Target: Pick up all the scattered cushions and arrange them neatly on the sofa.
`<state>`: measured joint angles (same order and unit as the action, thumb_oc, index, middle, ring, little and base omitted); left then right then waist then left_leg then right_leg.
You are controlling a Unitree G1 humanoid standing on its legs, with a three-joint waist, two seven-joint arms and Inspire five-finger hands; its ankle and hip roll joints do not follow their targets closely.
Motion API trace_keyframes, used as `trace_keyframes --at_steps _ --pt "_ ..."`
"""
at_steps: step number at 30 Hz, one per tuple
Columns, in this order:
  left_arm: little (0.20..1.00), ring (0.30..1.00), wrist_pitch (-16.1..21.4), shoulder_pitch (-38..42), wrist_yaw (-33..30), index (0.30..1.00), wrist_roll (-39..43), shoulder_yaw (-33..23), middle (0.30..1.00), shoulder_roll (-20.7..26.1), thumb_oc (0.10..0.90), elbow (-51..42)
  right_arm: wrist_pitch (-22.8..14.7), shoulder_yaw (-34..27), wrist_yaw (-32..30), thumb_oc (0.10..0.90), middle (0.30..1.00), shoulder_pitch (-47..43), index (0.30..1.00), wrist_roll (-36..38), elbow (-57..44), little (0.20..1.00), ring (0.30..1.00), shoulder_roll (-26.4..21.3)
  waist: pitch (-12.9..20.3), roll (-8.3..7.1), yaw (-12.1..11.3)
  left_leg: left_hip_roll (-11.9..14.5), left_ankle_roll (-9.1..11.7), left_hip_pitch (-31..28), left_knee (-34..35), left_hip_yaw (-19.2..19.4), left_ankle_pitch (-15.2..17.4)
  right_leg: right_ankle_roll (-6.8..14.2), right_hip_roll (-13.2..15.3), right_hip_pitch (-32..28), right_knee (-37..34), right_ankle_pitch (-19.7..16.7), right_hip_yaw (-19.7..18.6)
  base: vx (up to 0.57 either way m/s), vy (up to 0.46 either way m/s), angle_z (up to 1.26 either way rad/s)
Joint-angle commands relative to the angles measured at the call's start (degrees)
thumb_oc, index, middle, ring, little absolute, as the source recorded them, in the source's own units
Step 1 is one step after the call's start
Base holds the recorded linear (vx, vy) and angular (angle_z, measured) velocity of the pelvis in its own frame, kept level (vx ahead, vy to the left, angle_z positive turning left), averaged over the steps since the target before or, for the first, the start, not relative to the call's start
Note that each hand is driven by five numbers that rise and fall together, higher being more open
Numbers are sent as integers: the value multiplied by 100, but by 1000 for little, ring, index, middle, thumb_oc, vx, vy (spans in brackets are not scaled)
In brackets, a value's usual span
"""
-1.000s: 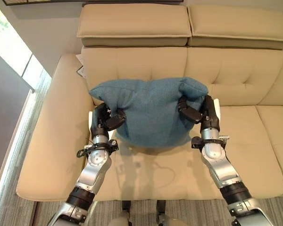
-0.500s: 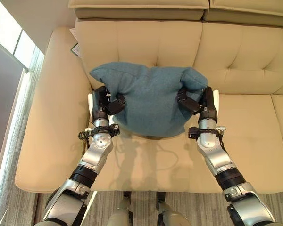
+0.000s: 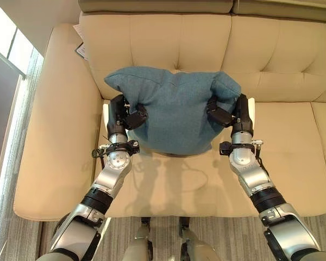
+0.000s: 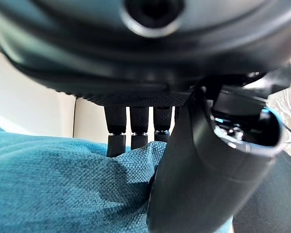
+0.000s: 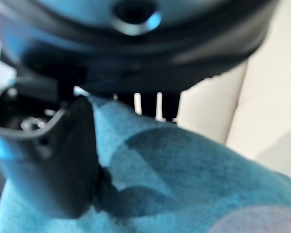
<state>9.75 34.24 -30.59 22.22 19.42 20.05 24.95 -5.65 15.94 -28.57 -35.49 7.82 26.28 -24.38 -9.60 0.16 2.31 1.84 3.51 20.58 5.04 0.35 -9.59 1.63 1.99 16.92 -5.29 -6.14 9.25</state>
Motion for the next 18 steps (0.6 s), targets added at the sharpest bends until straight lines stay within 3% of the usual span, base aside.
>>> trace_keyframes --at_steps 1,10,18 --pt "300 300 920 1174 184 300 -437 402 300 -120 400 -116 -815 118 -192 400 300 -1362 300 -352 -350 300 300 -187 620 -165 -6 -61 152 -276 -4 421 521 517 21 -23 29 364 -164 0 0 0" --pt "300 300 966 1382 141 300 -372 383 300 30 400 -85 -628 579 -66 400 300 -1989 300 -447 50 300 300 -463 555 -222 -99 -53 170 -235 -4 375 494 527 16 14 29 351 -105 1 -3 0" --pt "300 300 911 1374 144 300 -410 385 300 63 400 -118 -537 689 39 400 300 -2000 300 -518 -36 300 300 -471 467 -265 -136 -39 192 -239 -4 346 474 531 19 -17 29 366 -54 5 -9 3"
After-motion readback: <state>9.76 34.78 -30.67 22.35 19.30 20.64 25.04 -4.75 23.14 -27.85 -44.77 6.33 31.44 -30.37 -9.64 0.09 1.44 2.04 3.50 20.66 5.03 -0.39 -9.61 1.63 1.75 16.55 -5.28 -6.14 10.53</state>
